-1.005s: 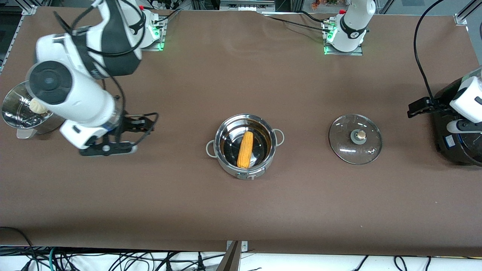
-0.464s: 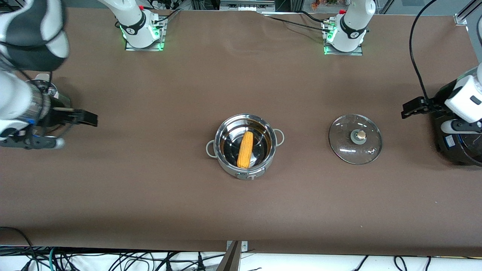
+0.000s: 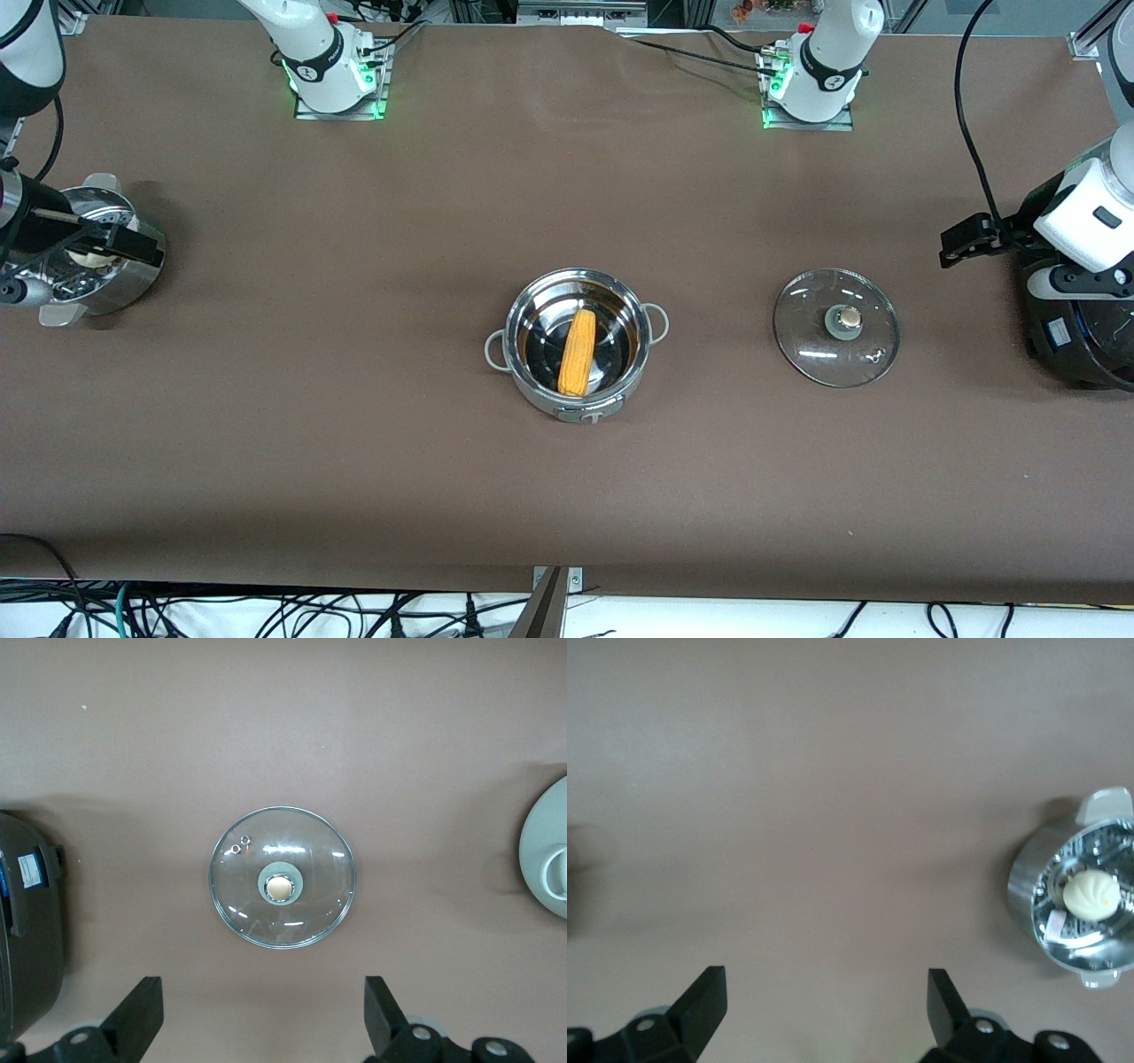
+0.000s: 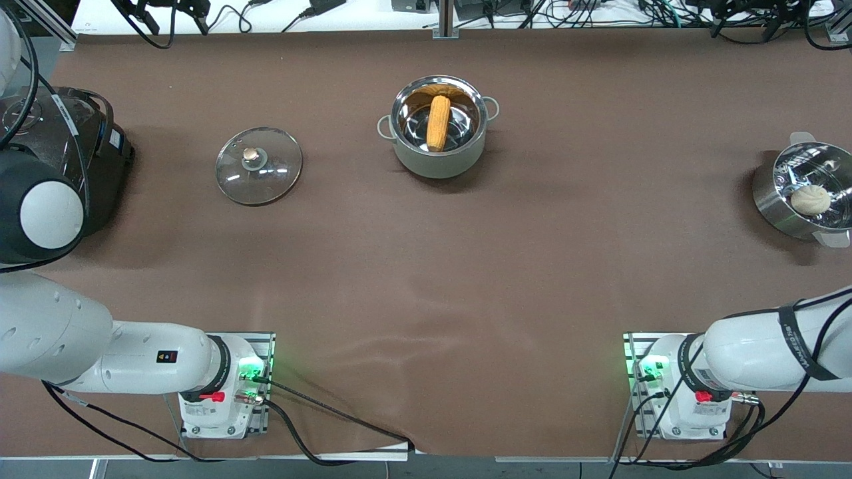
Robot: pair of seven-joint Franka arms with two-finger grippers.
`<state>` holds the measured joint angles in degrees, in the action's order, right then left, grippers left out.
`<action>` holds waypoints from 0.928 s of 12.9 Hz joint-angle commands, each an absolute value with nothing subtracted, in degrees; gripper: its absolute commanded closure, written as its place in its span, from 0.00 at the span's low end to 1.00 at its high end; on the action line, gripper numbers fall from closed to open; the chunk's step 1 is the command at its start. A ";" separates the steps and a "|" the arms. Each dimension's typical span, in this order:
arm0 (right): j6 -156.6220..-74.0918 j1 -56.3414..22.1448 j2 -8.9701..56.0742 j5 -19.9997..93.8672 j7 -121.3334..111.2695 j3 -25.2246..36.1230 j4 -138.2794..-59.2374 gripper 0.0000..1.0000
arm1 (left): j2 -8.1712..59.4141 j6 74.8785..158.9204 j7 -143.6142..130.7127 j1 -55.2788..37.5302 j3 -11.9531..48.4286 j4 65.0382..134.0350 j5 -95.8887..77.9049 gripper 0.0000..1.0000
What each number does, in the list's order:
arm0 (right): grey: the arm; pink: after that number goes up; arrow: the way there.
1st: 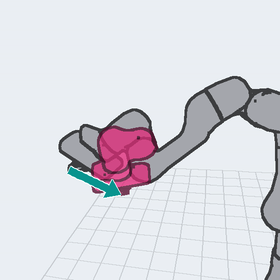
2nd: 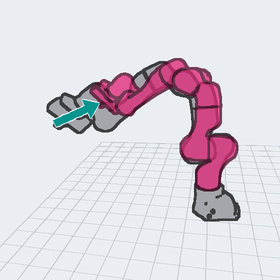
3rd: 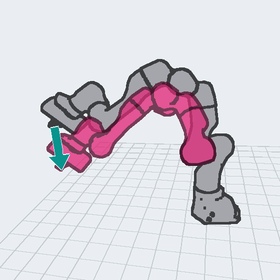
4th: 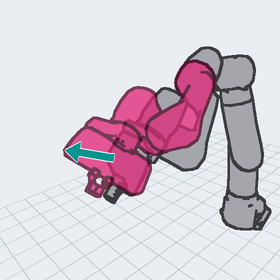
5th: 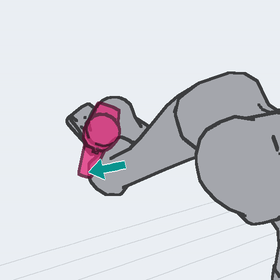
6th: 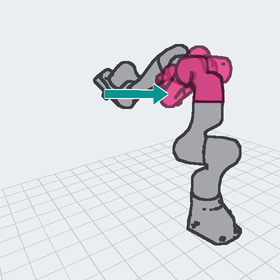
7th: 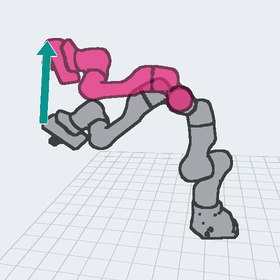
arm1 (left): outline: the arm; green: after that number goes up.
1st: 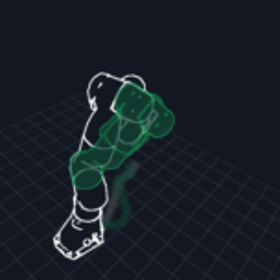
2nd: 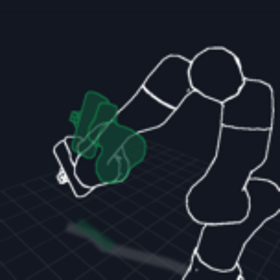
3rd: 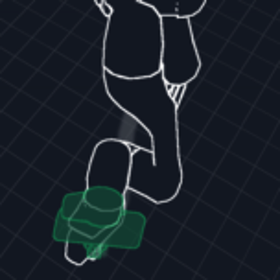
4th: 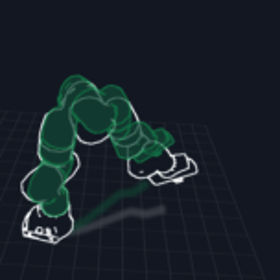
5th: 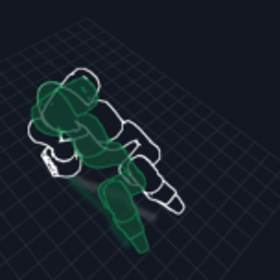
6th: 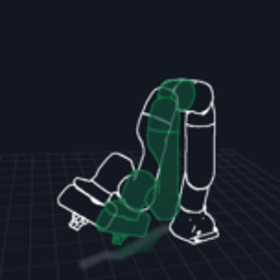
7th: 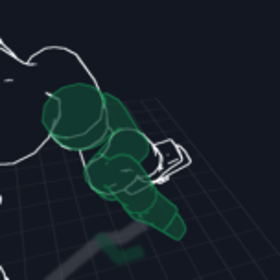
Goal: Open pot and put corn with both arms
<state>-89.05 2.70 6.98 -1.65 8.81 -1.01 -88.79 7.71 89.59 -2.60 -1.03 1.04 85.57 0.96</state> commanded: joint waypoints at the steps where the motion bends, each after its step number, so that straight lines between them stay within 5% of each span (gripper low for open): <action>1: -89.13 4.39 -0.43 -2.72 10.37 -3.85 -95.88 0.00 | 7.12 88.42 -1.50 -1.32 -0.17 84.73 0.09 0.00; 12: -90.17 6.68 4.04 -2.64 -0.26 -4.22 -92.46 0.00 | 7.21 86.48 -2.81 -1.93 0.09 82.97 2.90 0.00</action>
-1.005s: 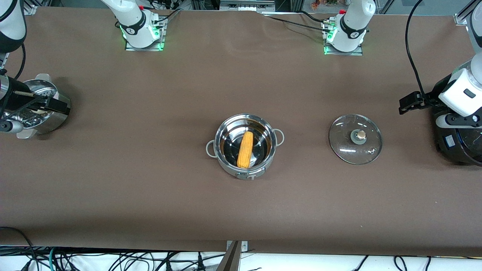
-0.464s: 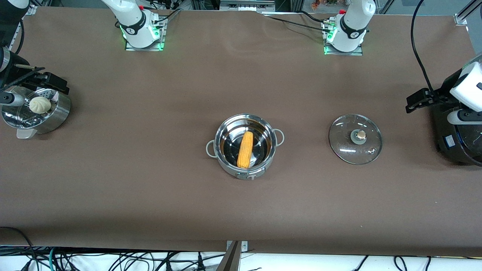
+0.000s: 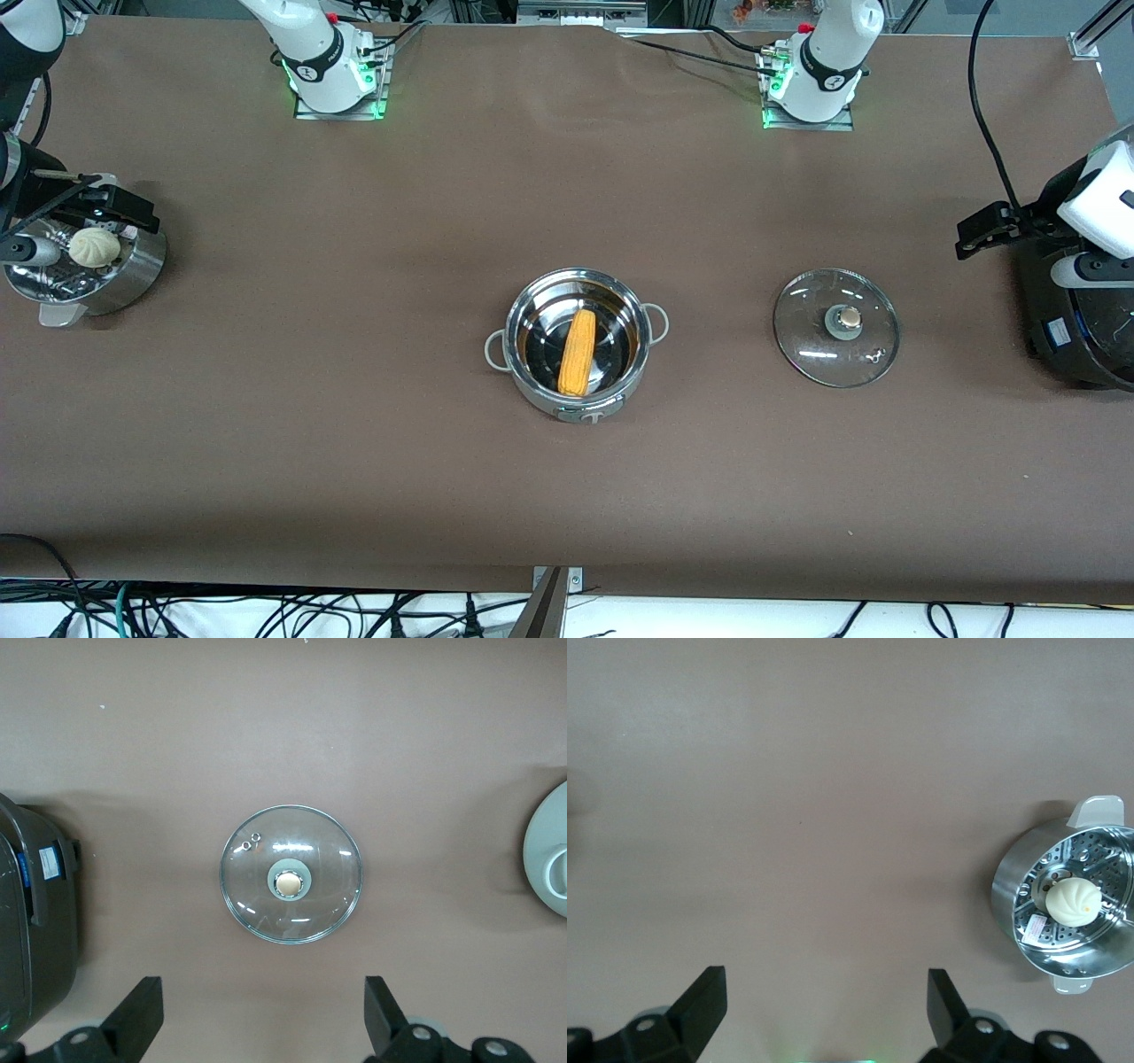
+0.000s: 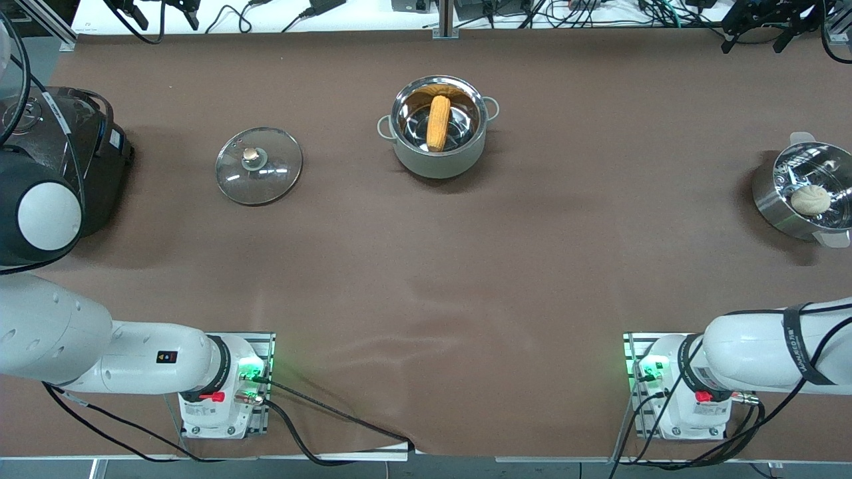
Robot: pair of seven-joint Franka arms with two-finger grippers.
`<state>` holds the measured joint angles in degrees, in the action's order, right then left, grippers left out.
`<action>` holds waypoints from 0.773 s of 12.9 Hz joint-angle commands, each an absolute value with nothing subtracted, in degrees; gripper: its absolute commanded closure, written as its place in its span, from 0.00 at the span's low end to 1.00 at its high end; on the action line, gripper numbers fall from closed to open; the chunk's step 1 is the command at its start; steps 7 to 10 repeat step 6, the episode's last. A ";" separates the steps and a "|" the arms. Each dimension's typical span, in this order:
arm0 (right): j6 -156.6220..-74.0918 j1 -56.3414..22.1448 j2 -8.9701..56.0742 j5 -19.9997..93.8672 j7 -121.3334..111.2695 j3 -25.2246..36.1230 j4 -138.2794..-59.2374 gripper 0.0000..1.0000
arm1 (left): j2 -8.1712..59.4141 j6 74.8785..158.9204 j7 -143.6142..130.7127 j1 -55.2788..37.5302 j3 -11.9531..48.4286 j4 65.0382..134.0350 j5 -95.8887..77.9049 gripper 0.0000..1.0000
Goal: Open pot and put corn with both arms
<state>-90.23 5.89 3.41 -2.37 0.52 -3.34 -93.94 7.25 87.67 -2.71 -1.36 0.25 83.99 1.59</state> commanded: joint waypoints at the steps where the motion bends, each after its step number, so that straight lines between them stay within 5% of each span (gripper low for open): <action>1: -90.26 6.51 4.48 -2.72 -0.26 -4.39 -91.76 0.00 | 7.21 86.48 -2.81 -1.93 0.17 82.97 2.73 0.00; 10: -89.74 6.24 6.50 -2.81 -0.97 -4.39 -88.59 0.00 | 7.21 86.66 -2.73 -1.67 0.00 82.97 2.37 0.00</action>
